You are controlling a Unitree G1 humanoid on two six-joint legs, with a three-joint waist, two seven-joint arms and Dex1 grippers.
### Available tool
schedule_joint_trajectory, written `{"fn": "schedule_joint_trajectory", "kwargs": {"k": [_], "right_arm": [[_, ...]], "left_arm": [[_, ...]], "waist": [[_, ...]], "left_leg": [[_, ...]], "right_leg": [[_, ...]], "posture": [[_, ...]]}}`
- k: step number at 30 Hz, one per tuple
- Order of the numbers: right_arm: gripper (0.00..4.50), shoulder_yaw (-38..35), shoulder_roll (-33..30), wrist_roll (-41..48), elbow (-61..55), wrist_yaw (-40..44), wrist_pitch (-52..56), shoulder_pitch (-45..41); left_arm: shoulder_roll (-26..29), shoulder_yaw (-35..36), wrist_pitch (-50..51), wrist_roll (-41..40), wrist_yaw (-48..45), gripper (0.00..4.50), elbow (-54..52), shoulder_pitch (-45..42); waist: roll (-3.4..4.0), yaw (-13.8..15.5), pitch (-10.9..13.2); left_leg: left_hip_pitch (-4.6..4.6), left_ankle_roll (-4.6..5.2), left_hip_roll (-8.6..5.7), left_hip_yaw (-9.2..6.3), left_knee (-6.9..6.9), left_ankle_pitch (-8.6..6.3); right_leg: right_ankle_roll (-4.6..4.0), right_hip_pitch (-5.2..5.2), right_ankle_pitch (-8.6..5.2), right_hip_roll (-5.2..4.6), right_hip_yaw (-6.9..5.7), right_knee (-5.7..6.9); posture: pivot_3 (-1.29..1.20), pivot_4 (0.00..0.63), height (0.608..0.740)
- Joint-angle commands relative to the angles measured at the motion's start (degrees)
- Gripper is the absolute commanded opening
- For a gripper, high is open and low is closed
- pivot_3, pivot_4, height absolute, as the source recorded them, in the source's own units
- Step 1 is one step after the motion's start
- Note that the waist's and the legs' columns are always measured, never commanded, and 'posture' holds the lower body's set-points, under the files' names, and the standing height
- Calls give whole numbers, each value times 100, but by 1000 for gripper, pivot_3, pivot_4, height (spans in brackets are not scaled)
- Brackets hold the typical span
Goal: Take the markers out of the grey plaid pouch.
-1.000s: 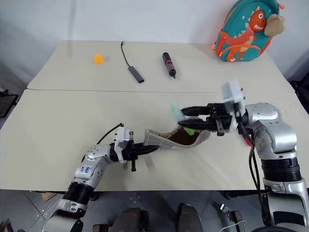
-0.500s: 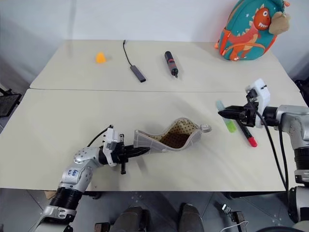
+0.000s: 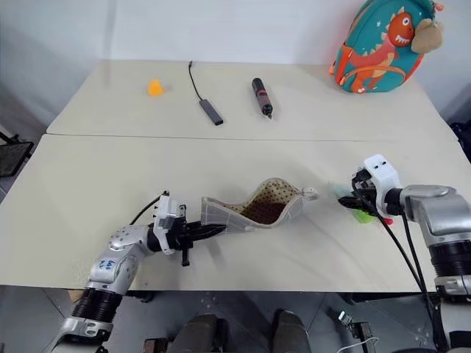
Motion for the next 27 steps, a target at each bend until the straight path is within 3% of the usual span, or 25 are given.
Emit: {"fn": "schedule_joint_trajectory", "kwargs": {"k": [1,4,9,14,17,24,25,27], "right_arm": [[3645,-818,106,421,-356,796,-1603,217],[4487,-1466,390,1172,-527,1925,-2597,576],[4487,-1735,1094,1567,-659,2493,-3627,915],[4487,-1307,1423,1442,-687,3421,-4478,1034],[4487,-1184,1561,1383,-604,3627,-4911,1060],[4487,-1030,1632,1201,-123,3714,-5443,921],[4500,-1035,1623,1187,-58,3714,-5487,895],[4500,-1037,1607,1180,20,3712,-5532,866]], "left_arm": [[246,864,1411,-1314,540,0,-717,305],[367,1656,2520,-2686,1134,0,-1260,684],[96,3326,3208,-4620,3339,0,-1323,1431],[-662,4101,2888,-6207,5393,0,-1540,1953],[-858,4181,2727,-6561,6110,0,-1645,2187],[-920,4235,2351,-6649,6590,0,-1772,2518],[-859,4224,2359,-6614,6640,577,-1766,2580],[-770,4200,2360,-6588,6711,1114,-1758,2659]], "waist": [[4,-40,3],[4,-78,6],[0,-72,8],[5,-58,11],[2,-4,12],[3,-15,11],[3,-29,11],[3,-65,11]], "left_leg": [[0,0,13,-1,-1,0],[7,0,29,-34,-8,-1],[21,1,29,-58,-3,-2],[29,-2,27,-59,2,-3],[25,-3,22,-72,4,-5],[28,-3,18,-62,3,-5],[29,-4,18,-61,3,-5],[29,-4,19,-60,2,-5]], "right_leg": [[0,-2,0,1,4,0],[1,-2,0,2,12,-2],[2,22,1,0,11,-4],[2,27,1,-2,21,0],[2,30,1,-2,19,-3],[-1,30,0,0,21,-3],[-1,30,0,1,21,-3],[-2,30,-1,2,21,-4]], "posture": [[0,150,740],[0,150,740],[0,150,740],[0,150,740],[0,150,740],[0,150,740],[0,150,740],[0,150,740]]}}
